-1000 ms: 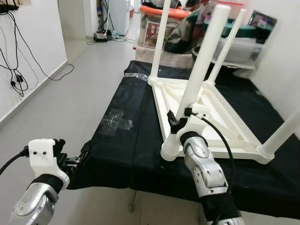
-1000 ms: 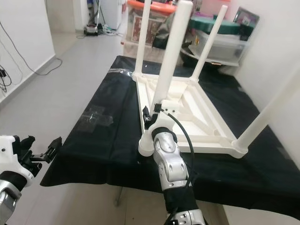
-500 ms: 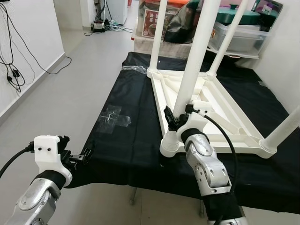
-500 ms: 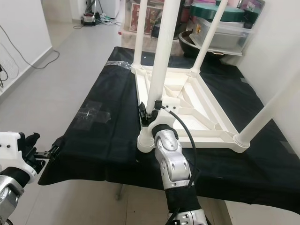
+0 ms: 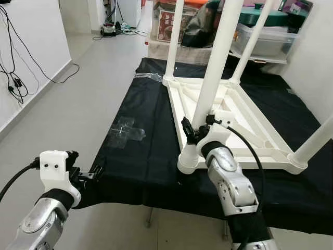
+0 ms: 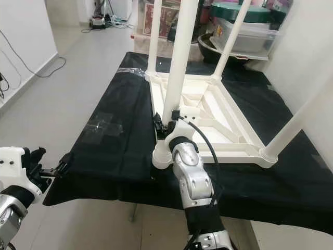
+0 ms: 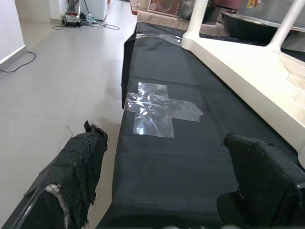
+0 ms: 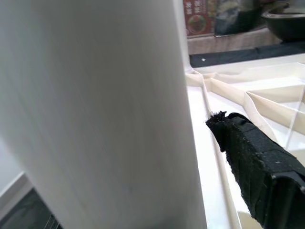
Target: Building children table
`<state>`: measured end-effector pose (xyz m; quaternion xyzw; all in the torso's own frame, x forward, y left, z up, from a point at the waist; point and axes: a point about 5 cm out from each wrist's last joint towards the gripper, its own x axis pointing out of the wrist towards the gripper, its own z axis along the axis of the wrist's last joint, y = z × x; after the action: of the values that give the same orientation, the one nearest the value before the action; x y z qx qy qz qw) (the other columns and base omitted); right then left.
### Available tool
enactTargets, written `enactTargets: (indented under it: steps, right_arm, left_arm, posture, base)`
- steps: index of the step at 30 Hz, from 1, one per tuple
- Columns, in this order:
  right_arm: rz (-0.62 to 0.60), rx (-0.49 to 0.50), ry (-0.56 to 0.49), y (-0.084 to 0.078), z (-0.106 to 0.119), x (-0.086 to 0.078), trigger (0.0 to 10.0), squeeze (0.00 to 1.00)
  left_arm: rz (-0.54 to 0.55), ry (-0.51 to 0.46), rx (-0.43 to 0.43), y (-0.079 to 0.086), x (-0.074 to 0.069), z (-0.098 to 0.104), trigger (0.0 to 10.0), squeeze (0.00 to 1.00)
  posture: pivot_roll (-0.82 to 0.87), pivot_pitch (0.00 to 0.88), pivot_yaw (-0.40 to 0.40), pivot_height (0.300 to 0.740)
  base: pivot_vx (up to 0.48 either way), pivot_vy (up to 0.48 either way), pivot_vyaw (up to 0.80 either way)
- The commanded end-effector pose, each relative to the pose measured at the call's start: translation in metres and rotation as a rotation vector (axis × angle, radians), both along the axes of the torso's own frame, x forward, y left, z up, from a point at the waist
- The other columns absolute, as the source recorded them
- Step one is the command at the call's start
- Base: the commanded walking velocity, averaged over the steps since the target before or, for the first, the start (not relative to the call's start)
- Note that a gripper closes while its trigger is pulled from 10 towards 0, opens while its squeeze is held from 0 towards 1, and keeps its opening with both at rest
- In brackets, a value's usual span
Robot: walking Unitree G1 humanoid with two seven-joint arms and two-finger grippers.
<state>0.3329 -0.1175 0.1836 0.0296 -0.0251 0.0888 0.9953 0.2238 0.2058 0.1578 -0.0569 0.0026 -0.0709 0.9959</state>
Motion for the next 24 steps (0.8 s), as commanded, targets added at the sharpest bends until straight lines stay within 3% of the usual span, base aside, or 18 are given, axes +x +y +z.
enactTargets:
  steps: [1,11,17,24]
  right_arm:
    - [0.020,0.005,-0.019,-0.003,0.008,0.002,10.0,0.00]
    - [0.087,-0.001,-0.031,-0.009,0.016,0.006,10.0,0.00]
    - [0.220,0.007,-0.067,-0.009,0.028,0.009,10.0,0.00]
    - [0.368,-0.004,-0.077,-0.020,0.040,0.016,10.0,0.00]
  left_arm:
    - [-0.023,0.012,0.015,-0.002,0.002,-0.003,10.0,0.00]
    - [-0.043,0.012,0.023,-0.003,0.002,-0.003,10.0,0.00]
    - [-0.062,0.013,0.026,-0.004,0.002,-0.003,10.0,0.00]
    - [-0.075,0.011,0.029,-0.005,0.003,-0.003,10.0,0.00]
  posture:
    - [0.10,0.000,-0.099,0.740]
    - [0.10,0.000,-0.096,0.740]
    - [0.09,0.000,-0.093,0.740]
    - [0.08,0.000,-0.091,0.740]
  base:
    - [0.000,0.000,0.00]
    - [0.000,0.000,0.00]
    - [0.000,0.000,0.00]
    - [0.000,0.000,0.00]
